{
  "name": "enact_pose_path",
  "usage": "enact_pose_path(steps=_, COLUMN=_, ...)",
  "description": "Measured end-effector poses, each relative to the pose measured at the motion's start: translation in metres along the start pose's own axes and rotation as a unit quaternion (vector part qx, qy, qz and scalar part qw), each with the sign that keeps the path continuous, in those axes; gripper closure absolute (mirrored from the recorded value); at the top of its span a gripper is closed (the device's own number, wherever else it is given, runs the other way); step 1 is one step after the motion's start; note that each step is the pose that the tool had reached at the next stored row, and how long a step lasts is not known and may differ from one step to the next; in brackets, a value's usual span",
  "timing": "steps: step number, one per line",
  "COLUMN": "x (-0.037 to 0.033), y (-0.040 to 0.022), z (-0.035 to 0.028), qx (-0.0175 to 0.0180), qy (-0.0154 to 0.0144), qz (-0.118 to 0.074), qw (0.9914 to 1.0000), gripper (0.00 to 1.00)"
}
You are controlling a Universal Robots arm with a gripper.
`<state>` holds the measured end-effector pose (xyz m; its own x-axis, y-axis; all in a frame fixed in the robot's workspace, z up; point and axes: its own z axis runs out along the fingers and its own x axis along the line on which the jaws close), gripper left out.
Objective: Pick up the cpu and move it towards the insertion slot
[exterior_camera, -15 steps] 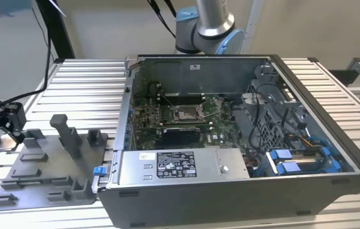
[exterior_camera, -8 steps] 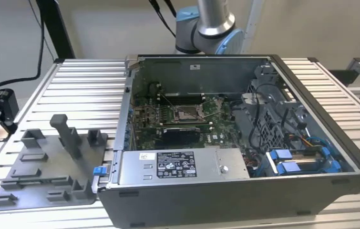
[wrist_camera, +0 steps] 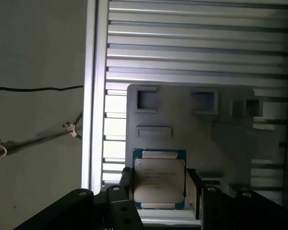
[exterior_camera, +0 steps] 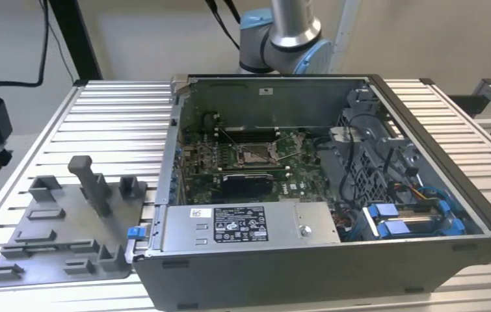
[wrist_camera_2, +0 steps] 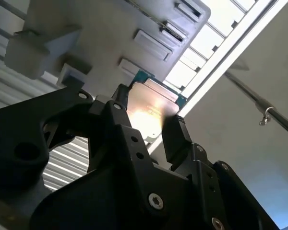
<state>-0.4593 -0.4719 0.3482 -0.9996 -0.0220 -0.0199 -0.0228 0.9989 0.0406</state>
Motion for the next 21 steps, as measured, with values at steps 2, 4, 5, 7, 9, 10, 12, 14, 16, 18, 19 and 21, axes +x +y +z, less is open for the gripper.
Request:
enact_pose_path(steps=2, x=-0.0001, y=0.0004, z=-0.0089, qx=0.0000, qy=0.0000, qz=0.000, qw=1.00000, gripper=1.00)
enact_pose_path(steps=4, x=-0.0003, y=0.0007, z=-0.0163, qx=0.0000, qy=0.0000, qz=0.000, qw=1.00000, gripper=1.00)
enact_pose_path(steps=5, x=-0.0004, y=0.0009, z=-0.0199, qx=0.0000, qy=0.0000, qz=0.000, qw=1.00000, gripper=1.00)
enact_pose_path(steps=7, x=-0.0005, y=0.0015, z=-0.0266, qx=0.0000, qy=0.0000, qz=0.000, qw=1.00000, gripper=1.00)
enact_pose_path(steps=9, x=-0.0006, y=0.0024, z=-0.0324, qx=0.0000, qy=0.0000, qz=0.000, qw=1.00000, gripper=1.00)
enact_pose_path(steps=10, x=-0.0007, y=0.0028, z=-0.0353, qx=0.0000, qy=0.0000, qz=-0.001, qw=1.00000, gripper=1.00)
enact_pose_path(steps=12, x=-0.0008, y=0.0041, z=-0.0408, qx=0.0000, qy=0.0000, qz=-0.001, qw=1.00000, gripper=1.00)
enact_pose_path(steps=14, x=-0.0010, y=0.0059, z=-0.0460, qx=0.0000, qy=0.0001, qz=-0.003, qw=1.00000, gripper=1.00)
enact_pose_path(steps=16, x=-0.0011, y=0.0079, z=-0.0497, qx=-0.0001, qy=0.0002, qz=-0.006, qw=0.99998, gripper=1.00)
enact_pose_path(steps=18, x=-0.0012, y=0.0096, z=-0.0518, qx=-0.0003, qy=0.0007, qz=-0.015, qw=0.99989, gripper=1.00)
enact_pose_path(steps=19, x=-0.0012, y=0.0096, z=-0.0525, qx=-0.0005, qy=0.0011, qz=-0.023, qw=0.99973, gripper=1.00)
enact_pose_path(steps=21, x=-0.0012, y=0.0097, z=-0.0527, qx=-0.0007, qy=0.0013, qz=-0.035, qw=0.99940, gripper=1.00)
